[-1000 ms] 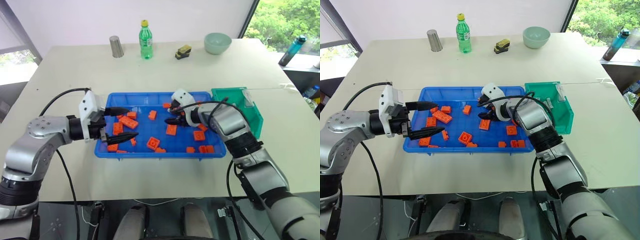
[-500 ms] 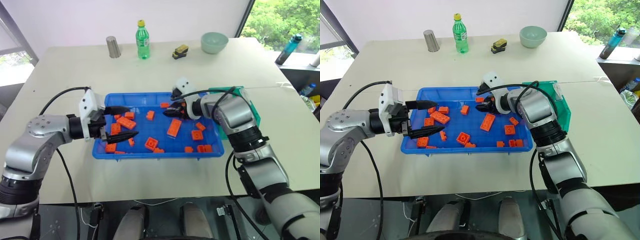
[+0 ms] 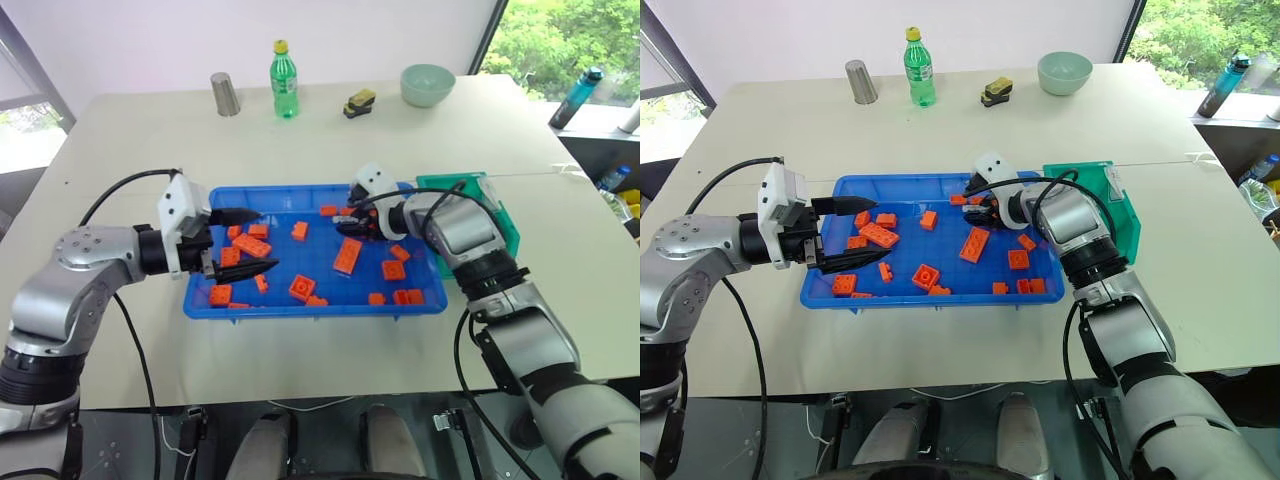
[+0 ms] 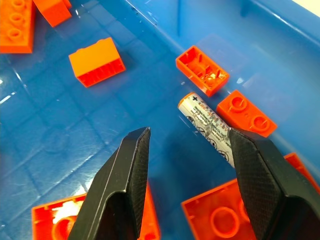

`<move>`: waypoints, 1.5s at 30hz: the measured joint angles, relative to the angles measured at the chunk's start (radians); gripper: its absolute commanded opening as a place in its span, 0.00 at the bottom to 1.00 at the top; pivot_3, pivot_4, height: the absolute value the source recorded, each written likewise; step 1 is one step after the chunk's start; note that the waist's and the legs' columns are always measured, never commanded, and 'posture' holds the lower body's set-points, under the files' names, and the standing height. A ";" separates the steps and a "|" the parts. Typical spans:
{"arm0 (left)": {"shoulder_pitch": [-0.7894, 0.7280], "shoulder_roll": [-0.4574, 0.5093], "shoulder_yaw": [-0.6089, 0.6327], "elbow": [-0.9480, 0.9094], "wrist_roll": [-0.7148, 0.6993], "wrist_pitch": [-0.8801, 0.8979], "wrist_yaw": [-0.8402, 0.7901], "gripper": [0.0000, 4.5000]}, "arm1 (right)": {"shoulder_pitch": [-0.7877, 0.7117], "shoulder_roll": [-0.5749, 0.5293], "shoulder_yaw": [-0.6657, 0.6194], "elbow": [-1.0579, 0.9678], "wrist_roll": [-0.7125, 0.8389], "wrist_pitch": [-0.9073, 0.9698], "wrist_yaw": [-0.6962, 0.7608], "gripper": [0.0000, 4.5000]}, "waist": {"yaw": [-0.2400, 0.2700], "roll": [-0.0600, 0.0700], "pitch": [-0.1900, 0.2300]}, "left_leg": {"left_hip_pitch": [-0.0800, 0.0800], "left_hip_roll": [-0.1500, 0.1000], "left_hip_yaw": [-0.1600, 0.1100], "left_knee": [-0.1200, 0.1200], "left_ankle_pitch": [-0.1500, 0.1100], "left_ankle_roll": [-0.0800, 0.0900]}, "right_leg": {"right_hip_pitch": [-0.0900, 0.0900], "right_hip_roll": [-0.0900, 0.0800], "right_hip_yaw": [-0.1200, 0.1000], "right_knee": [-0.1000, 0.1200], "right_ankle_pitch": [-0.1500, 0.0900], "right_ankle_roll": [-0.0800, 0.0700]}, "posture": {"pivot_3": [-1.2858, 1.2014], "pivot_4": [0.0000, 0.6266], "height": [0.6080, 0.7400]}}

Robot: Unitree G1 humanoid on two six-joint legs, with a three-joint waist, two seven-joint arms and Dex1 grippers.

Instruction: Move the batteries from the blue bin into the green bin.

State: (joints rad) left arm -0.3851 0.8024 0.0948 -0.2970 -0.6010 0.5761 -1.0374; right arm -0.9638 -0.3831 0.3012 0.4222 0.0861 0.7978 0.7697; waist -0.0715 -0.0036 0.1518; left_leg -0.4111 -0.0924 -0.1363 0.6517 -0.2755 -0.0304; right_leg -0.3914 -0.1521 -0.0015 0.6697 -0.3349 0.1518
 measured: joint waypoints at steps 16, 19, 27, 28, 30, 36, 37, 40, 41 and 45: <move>0.015 0.000 0.001 -0.013 -0.001 0.000 0.017 1.00 | -0.001 0.023 0.094 0.064 -0.111 -0.170 0.100 0.01 | 0.000 0.000 0.000 | 0.000 0.000 0.000 0.000 0.000 0.000 | 0.000 0.000 0.000 0.000 0.000 0.000 | 0.52 0.24 0.90; 0.027 0.000 0.003 -0.015 -0.001 0.000 0.016 1.00 | 0.007 0.023 0.074 0.027 -0.101 -0.108 0.103 0.01 | 0.002 0.000 0.000 | 0.000 0.000 0.000 0.000 0.000 0.000 | 0.000 0.000 0.000 0.000 0.000 0.000 | 0.52 0.24 0.90; 0.036 0.001 0.006 -0.012 -0.006 -0.001 -0.003 1.00 | 0.014 -0.096 -0.198 -0.387 0.093 0.326 0.095 0.01 | 0.012 0.001 0.000 | -0.001 -0.001 -0.001 0.001 0.000 0.000 | 0.000 -0.001 0.000 0.000 0.000 0.000 | 0.52 0.24 0.90; 0.037 0.002 0.007 -0.007 -0.009 -0.001 -0.008 1.00 | 0.002 -0.149 -0.257 -0.429 0.107 0.367 0.082 0.01 | 0.019 0.001 0.000 | -0.001 -0.001 -0.001 0.001 0.000 0.000 | 0.000 -0.001 0.000 -0.001 0.000 0.000 | 0.52 0.24 0.90; 0.035 0.005 0.010 0.013 -0.010 -0.003 -0.020 1.00 | 0.015 -0.260 -0.348 -0.484 0.113 0.410 0.051 0.01 | 0.030 0.000 0.000 | -0.001 -0.001 -0.001 0.001 0.000 0.000 | 0.001 -0.001 0.000 -0.002 0.000 0.000 | 0.52 0.24 0.90; 0.019 0.013 0.012 0.071 -0.001 -0.024 -0.043 1.00 | 0.278 -0.386 -0.458 -0.540 0.115 0.465 -0.035 0.01 | 0.023 0.000 0.000 | -0.001 0.000 0.004 0.000 0.000 0.001 | 0.000 -0.001 0.002 -0.001 0.000 0.000 | 0.52 0.24 0.90; 0.014 0.012 0.011 0.074 0.000 -0.025 -0.045 1.00 | 0.302 -0.386 -0.463 -0.545 0.117 0.465 -0.044 0.01 | 0.020 0.001 0.000 | -0.001 0.000 0.004 0.000 0.000 0.001 | -0.001 -0.001 0.002 -0.001 0.000 0.000 | 0.52 0.24 0.90; -0.007 0.008 0.008 0.099 0.002 -0.028 -0.047 1.00 | 0.341 -0.386 -0.472 -0.587 0.130 0.454 -0.069 0.32 | 0.013 0.002 0.000 | 0.000 0.000 0.004 -0.001 0.000 0.001 | -0.001 -0.001 0.002 0.000 0.000 0.000 | 0.52 0.24 0.90; -0.013 0.006 0.007 0.105 0.003 -0.029 -0.047 1.00 | 0.342 -0.386 -0.471 -0.599 0.132 0.442 -0.077 0.42 | 0.012 0.002 0.000 | 0.000 0.000 0.004 -0.001 0.000 0.001 | -0.001 -0.001 0.002 0.000 0.000 0.000 | 0.52 0.24 0.90; -0.026 0.001 -0.003 0.123 0.004 -0.036 -0.052 1.00 | 0.368 -0.392 -0.466 -0.648 0.135 0.371 -0.093 0.75 | 0.016 0.002 0.000 | 0.000 0.000 0.003 0.000 0.000 0.001 | 0.000 -0.001 0.001 0.000 0.000 0.000 | 0.52 0.24 0.90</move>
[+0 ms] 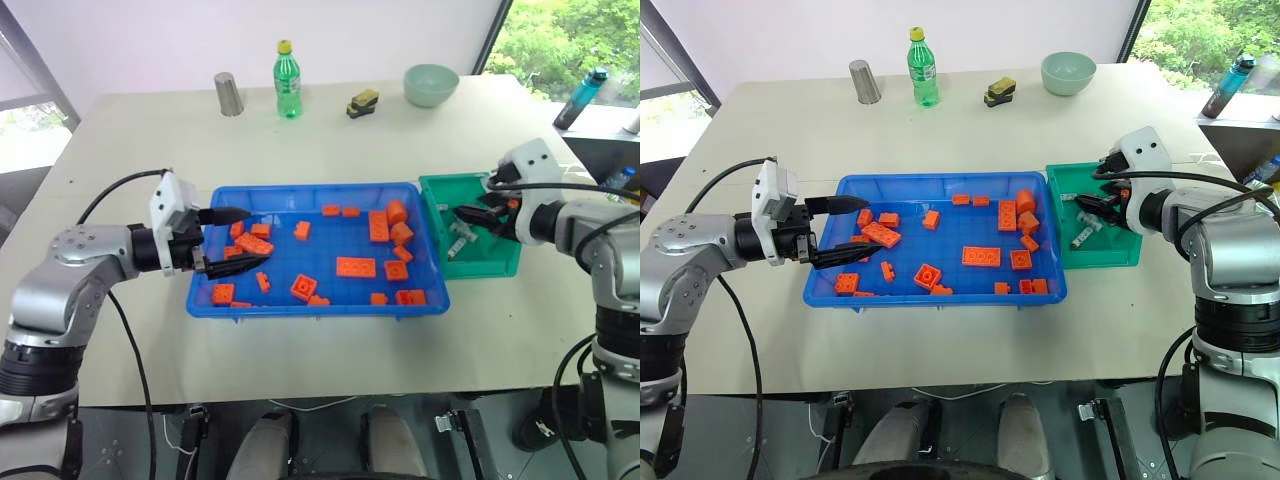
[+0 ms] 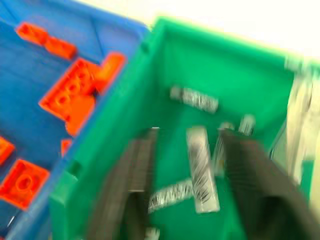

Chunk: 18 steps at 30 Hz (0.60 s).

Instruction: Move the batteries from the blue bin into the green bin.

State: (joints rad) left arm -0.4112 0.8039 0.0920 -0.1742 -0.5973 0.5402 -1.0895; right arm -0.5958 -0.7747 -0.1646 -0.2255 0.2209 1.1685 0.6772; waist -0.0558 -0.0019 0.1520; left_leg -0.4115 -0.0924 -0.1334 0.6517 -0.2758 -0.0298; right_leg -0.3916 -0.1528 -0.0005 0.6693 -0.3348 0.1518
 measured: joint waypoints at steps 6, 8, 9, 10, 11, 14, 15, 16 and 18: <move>-0.005 0.002 0.000 0.010 0.000 0.000 -0.010 1.00 | 0.158 -0.038 -0.028 -0.061 0.046 -0.166 0.075 0.75 | 0.015 0.000 0.000 | 0.000 -0.001 -0.001 0.001 0.000 0.000 | 0.002 -0.001 0.000 -0.001 0.000 0.000 | 0.52 0.24 0.90; 0.007 0.008 0.004 0.014 0.000 -0.003 -0.016 1.00 | 0.267 -0.085 -0.094 -0.065 0.074 -0.283 0.151 0.75 | 0.020 0.000 0.000 | 0.000 -0.001 0.000 0.002 -0.001 0.001 | 0.003 -0.001 -0.001 -0.001 0.000 0.000 | 0.52 0.24 0.90; 0.017 0.020 0.009 0.023 0.001 -0.003 -0.020 1.00 | 0.313 -0.113 -0.128 -0.059 0.078 -0.327 0.184 0.75 | 0.020 0.000 0.000 | 0.000 -0.001 0.000 0.002 -0.001 0.002 | 0.003 -0.001 -0.001 -0.001 0.000 0.000 | 0.52 0.24 0.90; 0.021 0.027 0.015 0.036 0.001 -0.005 -0.022 1.00 | 0.359 -0.142 -0.167 -0.046 0.081 -0.375 0.222 0.75 | 0.021 0.000 0.000 | 0.000 -0.001 0.000 0.002 -0.001 0.002 | 0.003 -0.001 -0.001 -0.001 0.000 0.000 | 0.52 0.24 0.90; 0.029 0.042 0.027 0.050 0.003 -0.006 -0.026 1.00 | 0.397 -0.166 -0.206 -0.026 0.085 -0.411 0.258 0.75 | 0.019 -0.001 0.000 | 0.001 -0.001 0.000 0.002 -0.001 0.002 | 0.003 -0.001 -0.001 -0.002 0.000 0.000 | 0.52 0.24 0.90; 0.030 0.081 0.064 0.101 0.012 -0.025 -0.046 1.00 | 0.476 -0.228 -0.357 0.056 0.131 -0.501 0.387 0.75 | 0.014 0.000 0.000 | 0.003 0.000 0.001 0.002 -0.001 0.002 | 0.005 0.000 -0.001 -0.002 0.000 0.000 | 0.52 0.24 0.90; 0.025 0.091 0.073 0.120 0.014 -0.031 -0.057 1.00 | 0.493 -0.252 -0.400 0.087 0.152 -0.520 0.435 0.75 | 0.013 0.000 0.000 | 0.003 0.000 0.001 0.001 -0.001 0.002 | 0.005 0.000 -0.001 -0.002 0.000 0.000 | 0.52 0.24 0.90; 0.018 0.102 0.084 0.141 0.015 -0.039 -0.069 1.00 | 0.522 -0.286 -0.447 0.127 0.169 -0.545 0.496 0.75 | 0.013 0.000 0.000 | 0.003 0.000 0.001 0.001 -0.001 0.002 | 0.005 0.001 -0.001 -0.002 0.000 0.000 | 0.52 0.24 0.90; 0.011 0.123 0.093 0.172 0.019 -0.049 -0.085 1.00 | 0.553 -0.327 -0.500 0.183 0.180 -0.577 0.569 0.75 | 0.012 0.000 0.000 | 0.004 0.000 0.002 0.001 -0.001 0.002 | 0.006 0.001 -0.001 -0.003 0.000 0.000 | 0.52 0.24 0.90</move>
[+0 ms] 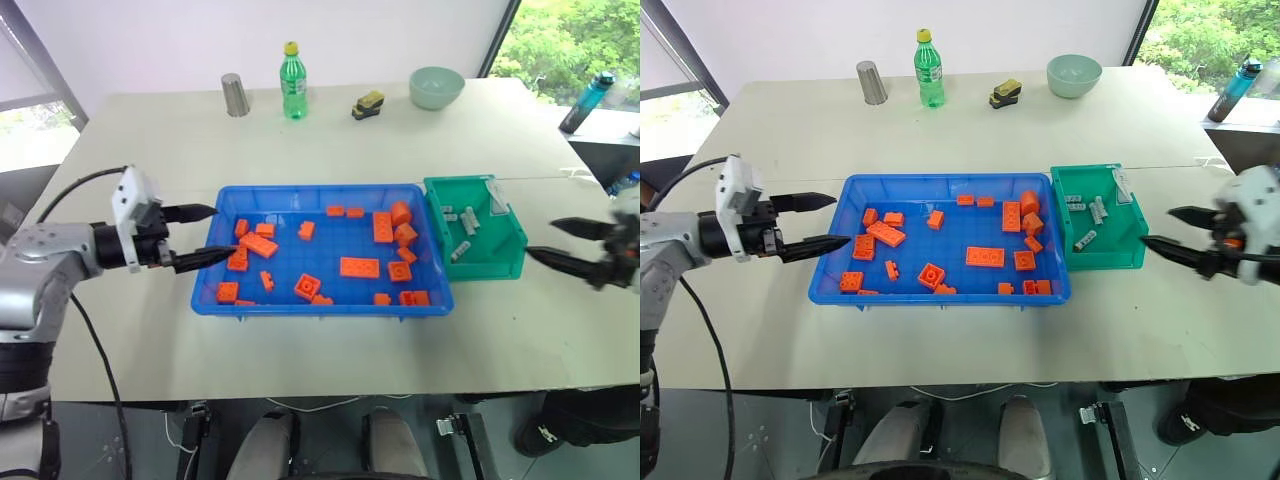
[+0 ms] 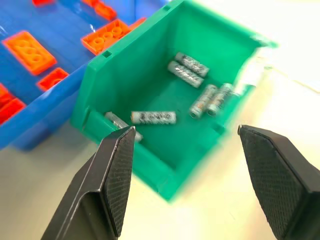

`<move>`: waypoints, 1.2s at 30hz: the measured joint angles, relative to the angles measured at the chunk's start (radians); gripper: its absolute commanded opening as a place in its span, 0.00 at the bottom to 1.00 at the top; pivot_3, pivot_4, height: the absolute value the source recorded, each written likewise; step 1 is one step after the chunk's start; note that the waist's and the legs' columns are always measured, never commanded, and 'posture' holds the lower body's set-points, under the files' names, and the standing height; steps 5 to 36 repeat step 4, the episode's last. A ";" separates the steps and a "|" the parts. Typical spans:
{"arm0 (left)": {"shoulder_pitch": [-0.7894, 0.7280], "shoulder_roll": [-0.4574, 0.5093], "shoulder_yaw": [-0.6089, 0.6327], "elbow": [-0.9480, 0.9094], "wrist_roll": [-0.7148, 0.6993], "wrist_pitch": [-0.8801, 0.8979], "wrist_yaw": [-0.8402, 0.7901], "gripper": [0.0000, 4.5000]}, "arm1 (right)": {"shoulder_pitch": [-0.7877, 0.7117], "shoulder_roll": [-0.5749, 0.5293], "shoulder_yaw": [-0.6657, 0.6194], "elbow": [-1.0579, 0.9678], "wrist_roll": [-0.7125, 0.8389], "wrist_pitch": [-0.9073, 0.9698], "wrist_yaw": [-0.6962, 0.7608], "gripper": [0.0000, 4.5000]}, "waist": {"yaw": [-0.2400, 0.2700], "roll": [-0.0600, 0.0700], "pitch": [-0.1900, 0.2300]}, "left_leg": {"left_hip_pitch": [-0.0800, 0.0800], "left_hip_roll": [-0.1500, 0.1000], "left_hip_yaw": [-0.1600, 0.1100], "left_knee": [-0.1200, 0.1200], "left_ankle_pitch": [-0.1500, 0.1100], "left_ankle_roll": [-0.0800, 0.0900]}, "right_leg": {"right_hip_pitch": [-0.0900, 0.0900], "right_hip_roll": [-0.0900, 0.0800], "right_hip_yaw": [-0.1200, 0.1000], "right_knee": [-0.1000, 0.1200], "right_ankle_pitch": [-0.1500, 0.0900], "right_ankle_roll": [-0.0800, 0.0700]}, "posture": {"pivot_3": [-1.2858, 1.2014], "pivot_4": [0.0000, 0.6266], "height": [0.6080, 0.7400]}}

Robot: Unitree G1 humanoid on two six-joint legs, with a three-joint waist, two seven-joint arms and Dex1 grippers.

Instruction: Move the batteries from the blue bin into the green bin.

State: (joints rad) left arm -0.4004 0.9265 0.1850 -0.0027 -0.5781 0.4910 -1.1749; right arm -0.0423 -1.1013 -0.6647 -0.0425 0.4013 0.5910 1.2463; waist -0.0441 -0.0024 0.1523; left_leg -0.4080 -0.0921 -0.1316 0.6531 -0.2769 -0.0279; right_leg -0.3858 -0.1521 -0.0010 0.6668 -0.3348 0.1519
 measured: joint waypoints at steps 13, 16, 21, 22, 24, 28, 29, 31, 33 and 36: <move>-0.012 0.009 0.007 0.042 0.006 -0.024 -0.028 1.00 | 0.027 -0.022 -0.014 0.052 0.015 -0.054 0.086 0.75 | -0.001 0.000 0.000 | 0.001 0.000 0.000 0.000 0.000 0.000 | 0.001 0.000 0.000 0.000 0.000 0.000 | 0.52 0.24 0.90; -0.012 0.009 0.007 0.042 0.006 -0.024 -0.028 1.00 | 0.027 -0.022 -0.014 0.052 0.015 -0.054 0.086 0.75 | -0.001 0.000 0.000 | 0.001 0.000 0.000 0.000 0.000 0.000 | 0.001 0.000 0.000 0.000 0.000 0.000 | 0.52 0.24 0.90; -0.012 0.009 0.007 0.042 0.006 -0.024 -0.028 1.00 | 0.027 -0.022 -0.014 0.052 0.015 -0.054 0.086 0.75 | -0.001 0.000 0.000 | 0.001 0.000 0.000 0.000 0.000 0.000 | 0.001 0.000 0.000 0.000 0.000 0.000 | 0.52 0.24 0.90; -0.012 0.009 0.007 0.042 0.006 -0.024 -0.028 1.00 | 0.027 -0.022 -0.014 0.052 0.015 -0.054 0.086 0.75 | -0.001 0.000 0.000 | 0.001 0.000 0.000 0.000 0.000 0.000 | 0.001 0.000 0.000 0.000 0.000 0.000 | 0.52 0.24 0.90; -0.012 0.009 0.007 0.042 0.006 -0.024 -0.028 1.00 | 0.027 -0.022 -0.014 0.052 0.015 -0.054 0.086 0.75 | -0.001 0.000 0.000 | 0.001 0.000 0.000 0.000 0.000 0.000 | 0.001 0.000 0.000 0.000 0.000 0.000 | 0.52 0.24 0.90; -0.012 0.009 0.007 0.042 0.006 -0.024 -0.028 1.00 | 0.027 -0.022 -0.014 0.052 0.015 -0.054 0.086 0.75 | -0.001 0.000 0.000 | 0.001 0.000 0.000 0.000 0.000 0.000 | 0.001 0.000 0.000 0.000 0.000 0.000 | 0.52 0.24 0.90; -0.012 0.009 0.007 0.042 0.006 -0.024 -0.028 1.00 | 0.027 -0.022 -0.014 0.052 0.015 -0.054 0.086 0.75 | -0.001 0.000 0.000 | 0.001 0.000 0.000 0.000 0.000 0.000 | 0.001 0.000 0.000 0.000 0.000 0.000 | 0.52 0.24 0.90; -0.012 0.009 0.007 0.042 0.006 -0.024 -0.028 1.00 | 0.027 -0.022 -0.014 0.052 0.015 -0.054 0.086 0.75 | -0.001 0.000 0.000 | 0.001 0.000 0.000 0.000 0.000 0.000 | 0.001 0.000 0.000 0.000 0.000 0.000 | 0.52 0.24 0.90; -0.012 0.009 0.007 0.042 0.006 -0.024 -0.028 1.00 | 0.027 -0.022 -0.014 0.052 0.015 -0.054 0.086 0.75 | -0.001 0.000 0.000 | 0.001 0.000 0.000 0.000 0.000 0.000 | 0.001 0.000 0.000 0.000 0.000 0.000 | 0.52 0.24 0.90; -0.012 0.009 0.007 0.042 0.006 -0.024 -0.028 1.00 | 0.027 -0.022 -0.014 0.052 0.015 -0.054 0.086 0.75 | -0.001 0.000 0.000 | 0.001 0.000 0.000 0.000 0.000 0.000 | 0.001 0.000 0.000 0.000 0.000 0.000 | 0.52 0.24 0.90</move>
